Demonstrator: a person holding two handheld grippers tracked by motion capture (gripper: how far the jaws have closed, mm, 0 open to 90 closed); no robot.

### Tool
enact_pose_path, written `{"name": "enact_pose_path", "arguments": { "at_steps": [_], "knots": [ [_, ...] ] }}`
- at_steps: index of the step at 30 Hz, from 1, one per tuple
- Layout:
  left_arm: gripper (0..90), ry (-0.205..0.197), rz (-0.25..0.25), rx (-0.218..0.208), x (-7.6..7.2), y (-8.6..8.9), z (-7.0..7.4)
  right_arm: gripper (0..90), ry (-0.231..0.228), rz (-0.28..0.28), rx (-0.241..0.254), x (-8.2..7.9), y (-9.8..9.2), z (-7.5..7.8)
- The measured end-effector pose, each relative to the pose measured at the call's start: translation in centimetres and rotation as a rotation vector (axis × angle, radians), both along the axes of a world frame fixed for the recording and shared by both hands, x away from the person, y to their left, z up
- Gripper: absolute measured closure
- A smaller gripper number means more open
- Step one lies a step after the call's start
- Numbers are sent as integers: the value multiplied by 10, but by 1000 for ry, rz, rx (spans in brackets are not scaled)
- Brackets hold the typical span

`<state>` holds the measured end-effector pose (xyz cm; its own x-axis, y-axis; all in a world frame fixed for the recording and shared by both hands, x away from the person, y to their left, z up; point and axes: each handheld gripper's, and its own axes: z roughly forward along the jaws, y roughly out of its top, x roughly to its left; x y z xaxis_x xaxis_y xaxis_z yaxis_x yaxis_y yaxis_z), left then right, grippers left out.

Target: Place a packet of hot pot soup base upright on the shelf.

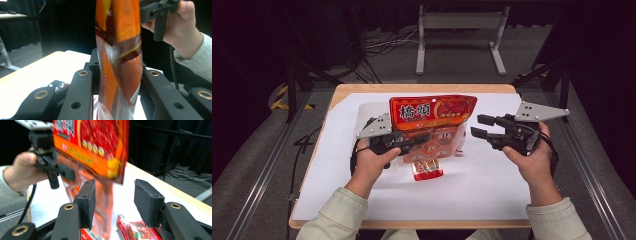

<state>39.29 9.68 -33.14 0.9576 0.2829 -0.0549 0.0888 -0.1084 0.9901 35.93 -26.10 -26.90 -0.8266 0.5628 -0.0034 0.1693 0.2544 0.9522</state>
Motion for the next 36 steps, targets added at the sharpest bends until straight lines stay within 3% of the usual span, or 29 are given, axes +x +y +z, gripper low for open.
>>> {"name": "enact_pose_path", "arguments": {
  "at_steps": [7,20,36],
  "knots": [
    [715,-17,23,-6,8,4,15,533,35,-42,35,1,-17,-18],
    [715,-26,63,-24,24,10,30,532,78,-124,7,5,-36,-47],
    [714,-37,123,-29,42,19,36,516,94,-155,0,12,-42,-57]
  ]
}}
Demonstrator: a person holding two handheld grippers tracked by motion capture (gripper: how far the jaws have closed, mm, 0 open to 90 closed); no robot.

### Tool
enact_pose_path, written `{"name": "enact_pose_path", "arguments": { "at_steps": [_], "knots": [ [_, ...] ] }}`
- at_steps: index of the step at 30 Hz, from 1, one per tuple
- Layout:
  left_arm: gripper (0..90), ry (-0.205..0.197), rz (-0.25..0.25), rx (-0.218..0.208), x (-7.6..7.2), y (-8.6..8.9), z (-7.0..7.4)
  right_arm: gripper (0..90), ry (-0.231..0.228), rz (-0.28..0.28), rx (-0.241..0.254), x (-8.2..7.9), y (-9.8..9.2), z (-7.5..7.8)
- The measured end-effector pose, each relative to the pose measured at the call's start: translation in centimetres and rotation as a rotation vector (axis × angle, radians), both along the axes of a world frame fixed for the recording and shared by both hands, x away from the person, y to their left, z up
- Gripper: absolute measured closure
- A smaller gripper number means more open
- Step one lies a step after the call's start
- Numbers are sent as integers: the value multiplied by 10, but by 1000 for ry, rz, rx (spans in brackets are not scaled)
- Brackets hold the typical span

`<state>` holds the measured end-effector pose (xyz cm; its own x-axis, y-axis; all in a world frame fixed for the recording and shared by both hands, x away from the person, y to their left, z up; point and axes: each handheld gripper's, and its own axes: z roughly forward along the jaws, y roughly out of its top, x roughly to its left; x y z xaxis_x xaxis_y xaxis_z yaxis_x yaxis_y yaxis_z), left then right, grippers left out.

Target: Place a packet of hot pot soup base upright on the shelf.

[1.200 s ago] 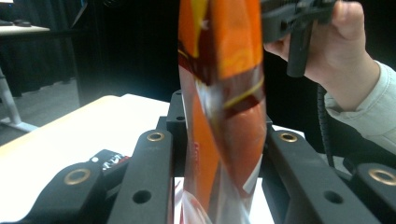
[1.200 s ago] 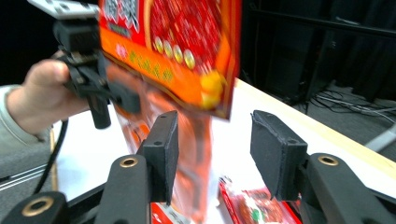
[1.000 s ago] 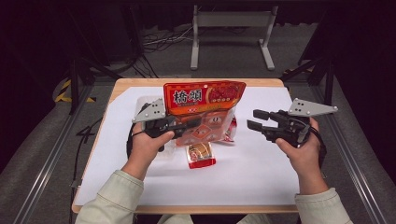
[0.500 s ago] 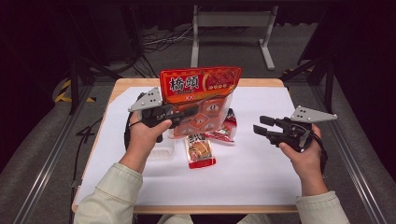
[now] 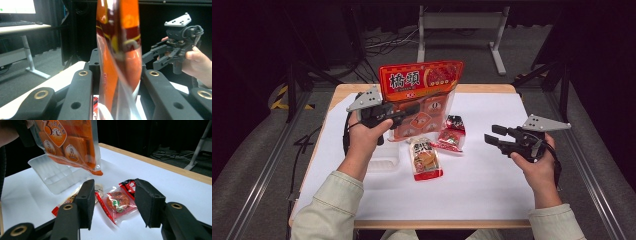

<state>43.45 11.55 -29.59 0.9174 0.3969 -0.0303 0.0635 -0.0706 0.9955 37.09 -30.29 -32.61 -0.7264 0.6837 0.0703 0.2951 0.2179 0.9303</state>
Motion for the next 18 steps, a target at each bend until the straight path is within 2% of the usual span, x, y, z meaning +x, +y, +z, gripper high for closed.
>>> {"name": "enact_pose_path", "arguments": {
  "at_steps": [5,13,18],
  "knots": [
    [714,-5,33,-10,10,5,2,501,-10,-8,-10,0,1,-1],
    [714,-3,84,1,19,14,3,502,1,-27,-24,0,-1,-2],
    [714,-7,151,1,30,23,0,501,9,-50,-33,1,-3,-3]
  ]
}}
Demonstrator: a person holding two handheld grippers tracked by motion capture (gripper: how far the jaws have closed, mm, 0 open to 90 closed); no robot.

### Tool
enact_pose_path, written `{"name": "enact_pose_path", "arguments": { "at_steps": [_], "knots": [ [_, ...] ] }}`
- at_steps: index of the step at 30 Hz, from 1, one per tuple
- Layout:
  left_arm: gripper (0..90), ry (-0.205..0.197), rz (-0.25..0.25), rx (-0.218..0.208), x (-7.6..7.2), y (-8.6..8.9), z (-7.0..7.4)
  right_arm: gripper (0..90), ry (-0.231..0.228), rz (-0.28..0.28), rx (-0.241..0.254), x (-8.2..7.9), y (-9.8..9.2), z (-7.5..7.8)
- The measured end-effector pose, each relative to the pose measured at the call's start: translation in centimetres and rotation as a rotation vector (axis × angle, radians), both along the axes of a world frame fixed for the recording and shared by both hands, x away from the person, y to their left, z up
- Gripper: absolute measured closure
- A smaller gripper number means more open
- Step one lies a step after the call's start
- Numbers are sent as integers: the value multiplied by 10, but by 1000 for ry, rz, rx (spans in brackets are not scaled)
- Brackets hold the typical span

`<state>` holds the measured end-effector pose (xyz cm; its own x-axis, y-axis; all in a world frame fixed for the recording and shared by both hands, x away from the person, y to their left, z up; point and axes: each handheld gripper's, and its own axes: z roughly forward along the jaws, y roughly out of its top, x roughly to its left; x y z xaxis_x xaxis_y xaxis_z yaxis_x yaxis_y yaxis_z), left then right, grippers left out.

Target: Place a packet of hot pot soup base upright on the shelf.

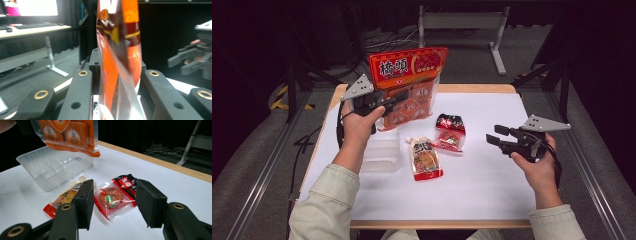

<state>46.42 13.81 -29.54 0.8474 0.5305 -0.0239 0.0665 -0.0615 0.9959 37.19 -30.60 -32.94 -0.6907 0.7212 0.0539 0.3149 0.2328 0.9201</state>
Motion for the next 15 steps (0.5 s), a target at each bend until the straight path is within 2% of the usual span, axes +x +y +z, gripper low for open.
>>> {"name": "enact_pose_path", "arguments": {
  "at_steps": [5,11,15],
  "knots": [
    [714,10,41,-17,7,11,-3,506,9,-1,4,0,0,0],
    [714,-28,100,-1,12,18,-5,508,12,4,9,1,-1,0],
    [714,-26,115,-10,14,23,-5,513,14,2,17,1,-3,0]
  ]
}}
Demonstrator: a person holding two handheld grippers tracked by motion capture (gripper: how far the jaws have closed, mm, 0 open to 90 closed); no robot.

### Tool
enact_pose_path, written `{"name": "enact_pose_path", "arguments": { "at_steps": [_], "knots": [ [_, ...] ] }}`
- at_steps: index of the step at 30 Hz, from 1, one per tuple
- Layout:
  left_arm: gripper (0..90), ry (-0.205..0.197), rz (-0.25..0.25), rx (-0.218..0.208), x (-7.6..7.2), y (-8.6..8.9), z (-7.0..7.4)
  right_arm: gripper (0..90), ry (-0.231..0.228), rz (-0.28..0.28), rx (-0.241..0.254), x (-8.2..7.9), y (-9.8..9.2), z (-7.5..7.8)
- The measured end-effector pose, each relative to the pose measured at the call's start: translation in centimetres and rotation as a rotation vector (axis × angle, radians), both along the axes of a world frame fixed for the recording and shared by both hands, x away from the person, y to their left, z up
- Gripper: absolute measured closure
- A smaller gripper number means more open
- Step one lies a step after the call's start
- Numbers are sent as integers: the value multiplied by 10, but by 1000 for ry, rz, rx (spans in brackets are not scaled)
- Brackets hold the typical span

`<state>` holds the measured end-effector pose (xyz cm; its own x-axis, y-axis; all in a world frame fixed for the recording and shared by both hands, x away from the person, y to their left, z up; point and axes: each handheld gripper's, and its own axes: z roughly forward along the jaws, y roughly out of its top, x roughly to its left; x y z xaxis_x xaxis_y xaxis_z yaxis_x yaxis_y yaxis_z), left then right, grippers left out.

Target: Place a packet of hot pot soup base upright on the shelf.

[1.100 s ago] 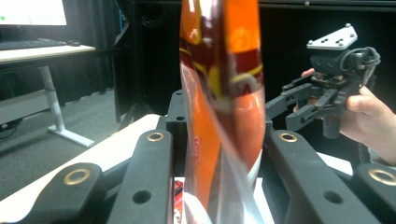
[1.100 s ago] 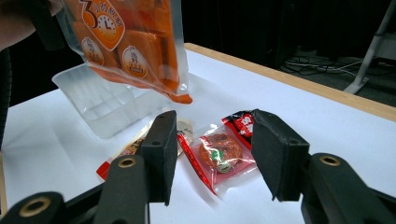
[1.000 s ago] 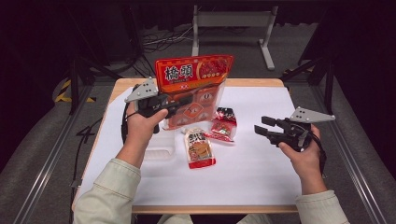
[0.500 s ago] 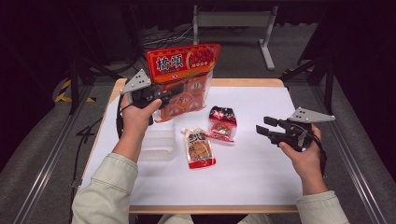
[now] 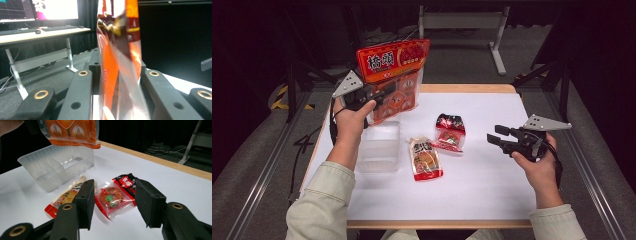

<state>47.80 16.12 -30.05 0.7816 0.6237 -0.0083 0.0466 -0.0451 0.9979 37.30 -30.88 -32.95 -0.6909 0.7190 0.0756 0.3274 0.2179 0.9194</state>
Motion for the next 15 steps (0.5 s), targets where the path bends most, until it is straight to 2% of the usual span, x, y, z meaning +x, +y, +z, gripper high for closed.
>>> {"name": "enact_pose_path", "arguments": {
  "at_steps": [4,6,8,15],
  "knots": [
    [714,3,21,8,0,3,0,515,0,2,2,0,-1,0],
    [714,7,55,34,1,6,-1,516,3,3,3,0,0,0],
    [714,13,64,50,2,8,-2,519,3,2,2,0,0,0],
    [714,20,101,5,4,20,-9,524,5,8,0,0,1,0]
  ]
}}
